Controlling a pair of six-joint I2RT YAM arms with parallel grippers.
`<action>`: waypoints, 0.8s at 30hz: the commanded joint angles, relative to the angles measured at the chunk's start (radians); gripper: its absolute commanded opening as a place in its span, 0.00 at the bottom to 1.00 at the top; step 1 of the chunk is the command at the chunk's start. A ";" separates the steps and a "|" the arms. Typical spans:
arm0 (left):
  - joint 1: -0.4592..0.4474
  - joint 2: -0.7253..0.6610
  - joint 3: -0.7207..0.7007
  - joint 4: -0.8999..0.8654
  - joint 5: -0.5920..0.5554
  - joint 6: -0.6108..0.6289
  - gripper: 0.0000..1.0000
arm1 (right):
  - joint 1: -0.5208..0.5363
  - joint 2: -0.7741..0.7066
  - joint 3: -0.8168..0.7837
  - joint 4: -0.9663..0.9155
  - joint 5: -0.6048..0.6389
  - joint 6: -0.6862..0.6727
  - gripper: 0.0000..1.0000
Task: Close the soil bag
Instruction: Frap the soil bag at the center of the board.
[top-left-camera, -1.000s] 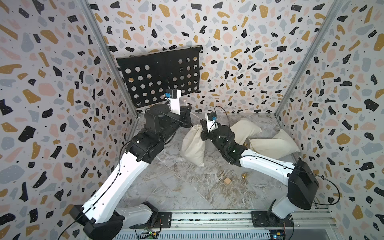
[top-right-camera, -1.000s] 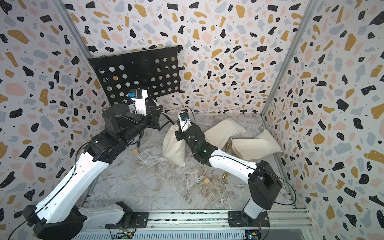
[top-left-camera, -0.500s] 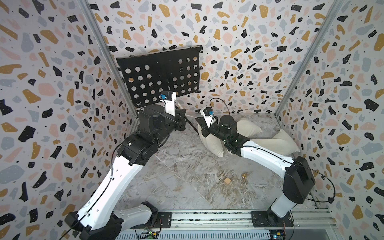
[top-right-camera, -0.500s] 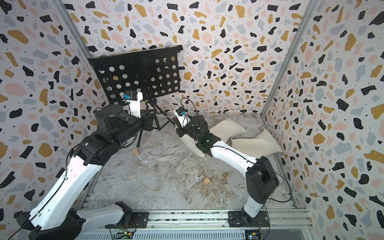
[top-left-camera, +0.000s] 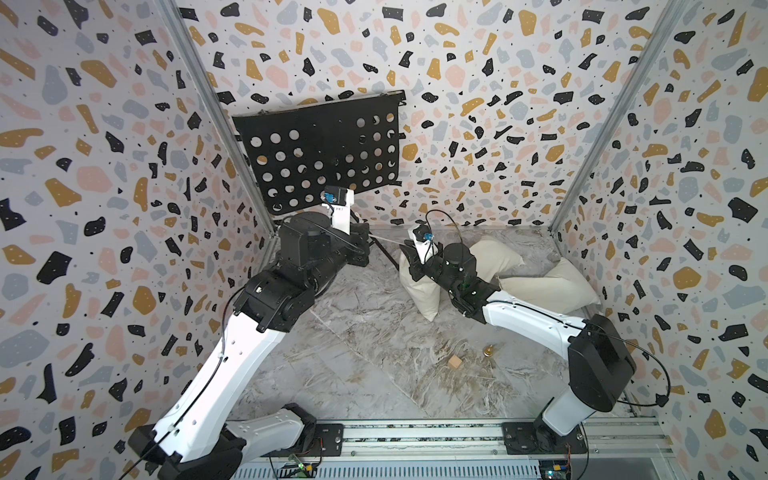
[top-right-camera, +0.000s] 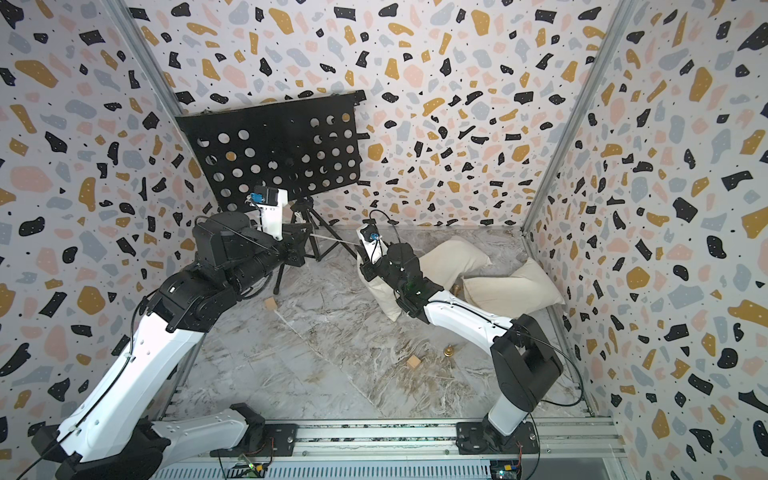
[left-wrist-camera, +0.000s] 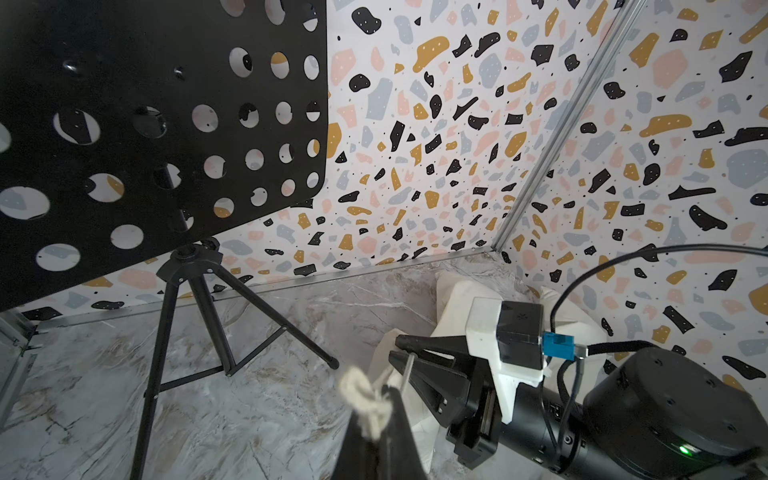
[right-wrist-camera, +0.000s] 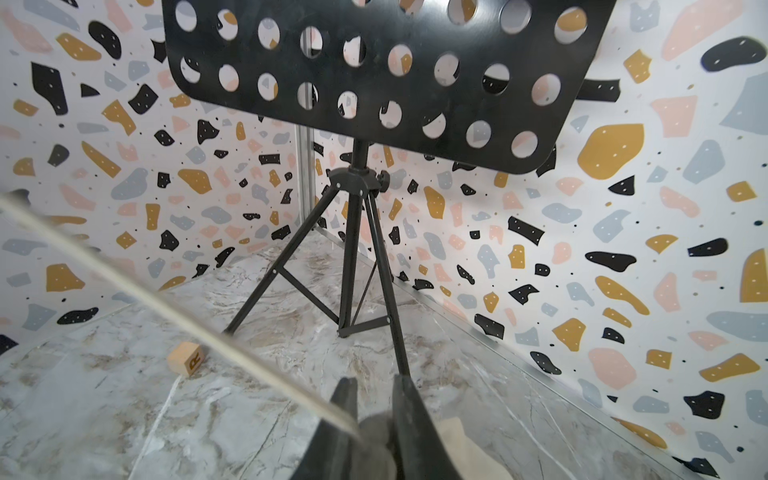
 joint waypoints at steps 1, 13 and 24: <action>0.026 -0.175 0.132 0.320 -0.126 0.030 0.00 | -0.126 0.108 -0.082 -0.462 0.175 -0.073 0.25; 0.050 -0.202 0.119 0.263 -0.147 0.051 0.00 | -0.213 0.173 -0.015 -0.687 0.268 0.014 0.15; 0.050 -0.221 -0.282 0.395 0.162 -0.054 0.00 | -0.144 -0.015 -0.081 -0.464 -0.240 -0.115 0.29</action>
